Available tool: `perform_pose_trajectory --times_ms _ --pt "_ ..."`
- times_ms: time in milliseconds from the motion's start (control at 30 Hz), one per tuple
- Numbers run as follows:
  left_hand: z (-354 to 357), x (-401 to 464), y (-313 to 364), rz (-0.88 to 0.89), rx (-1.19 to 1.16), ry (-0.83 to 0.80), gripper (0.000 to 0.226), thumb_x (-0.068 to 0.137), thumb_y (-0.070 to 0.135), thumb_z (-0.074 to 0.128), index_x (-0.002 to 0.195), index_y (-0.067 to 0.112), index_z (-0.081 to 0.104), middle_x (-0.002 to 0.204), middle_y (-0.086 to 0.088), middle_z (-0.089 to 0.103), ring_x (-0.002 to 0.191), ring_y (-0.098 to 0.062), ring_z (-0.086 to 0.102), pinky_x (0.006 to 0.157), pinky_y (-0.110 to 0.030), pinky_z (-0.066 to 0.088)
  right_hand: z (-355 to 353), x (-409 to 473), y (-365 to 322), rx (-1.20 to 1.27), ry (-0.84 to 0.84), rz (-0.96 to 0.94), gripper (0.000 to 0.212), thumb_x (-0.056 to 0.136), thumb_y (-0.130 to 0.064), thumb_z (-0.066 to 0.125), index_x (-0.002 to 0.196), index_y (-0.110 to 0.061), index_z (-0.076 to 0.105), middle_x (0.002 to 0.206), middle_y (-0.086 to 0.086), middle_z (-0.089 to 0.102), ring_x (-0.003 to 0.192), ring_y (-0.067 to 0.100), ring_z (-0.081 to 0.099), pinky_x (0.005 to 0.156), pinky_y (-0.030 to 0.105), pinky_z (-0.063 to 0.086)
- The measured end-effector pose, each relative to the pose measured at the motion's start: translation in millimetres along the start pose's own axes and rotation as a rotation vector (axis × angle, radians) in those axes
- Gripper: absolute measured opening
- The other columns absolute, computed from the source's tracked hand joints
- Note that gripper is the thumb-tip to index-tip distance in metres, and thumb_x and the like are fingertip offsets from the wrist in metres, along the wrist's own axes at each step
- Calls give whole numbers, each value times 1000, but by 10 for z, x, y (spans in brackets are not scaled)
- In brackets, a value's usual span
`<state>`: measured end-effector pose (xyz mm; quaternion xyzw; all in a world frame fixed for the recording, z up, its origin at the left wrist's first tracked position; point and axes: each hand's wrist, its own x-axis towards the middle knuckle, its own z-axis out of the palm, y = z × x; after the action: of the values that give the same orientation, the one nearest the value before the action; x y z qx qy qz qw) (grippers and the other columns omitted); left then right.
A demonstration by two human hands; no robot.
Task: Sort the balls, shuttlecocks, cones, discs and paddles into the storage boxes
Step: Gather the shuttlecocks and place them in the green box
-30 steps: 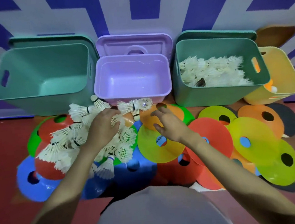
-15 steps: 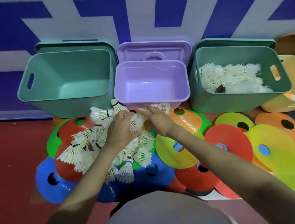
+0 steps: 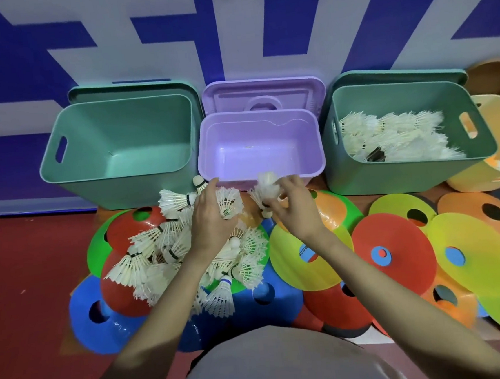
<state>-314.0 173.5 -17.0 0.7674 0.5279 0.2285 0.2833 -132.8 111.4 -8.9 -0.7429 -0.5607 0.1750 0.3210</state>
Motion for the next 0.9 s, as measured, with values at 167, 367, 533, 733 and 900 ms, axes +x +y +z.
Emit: perform_pose_trajectory --times_ms 167,367,533,733,900 --pt "-46 -137 145 14 -132 17 87 69 21 85 140 13 36 128 -4 54 120 -18 48 96 -26 38 -407 -217 -264 306 278 -74 15 88 -24 69 80 -15 60 85 0 55 78 6 50 66 19 39" --pt "-15 -344 346 10 -196 -42 82 69 21 84 136 18 36 121 -1 56 114 -16 51 88 -29 42 -319 -360 -354 206 9 -185 21 96 -28 54 109 -16 66 112 -1 56 106 18 51 89 36 44" --pt "-84 -483 390 0 -228 -64 78 71 7 74 137 22 37 125 6 50 116 -15 48 87 -23 37 -191 -537 -361 49 -213 -277 37 98 -42 43 119 -20 65 145 4 40 132 21 35 111 35 29" --pt "-264 -583 295 -36 -237 103 74 72 17 81 136 20 44 134 1 53 125 -17 47 102 -34 41 -187 -604 -562 241 -150 -233 35 98 -33 50 130 -20 54 136 -4 43 126 11 40 108 26 33" --pt "-565 -676 86 -78 -213 347 72 67 27 85 129 17 49 126 2 57 118 -19 52 101 -34 42 102 -494 -611 264 -128 -134 26 96 -17 53 121 -13 56 115 -1 55 101 15 55 88 38 48"
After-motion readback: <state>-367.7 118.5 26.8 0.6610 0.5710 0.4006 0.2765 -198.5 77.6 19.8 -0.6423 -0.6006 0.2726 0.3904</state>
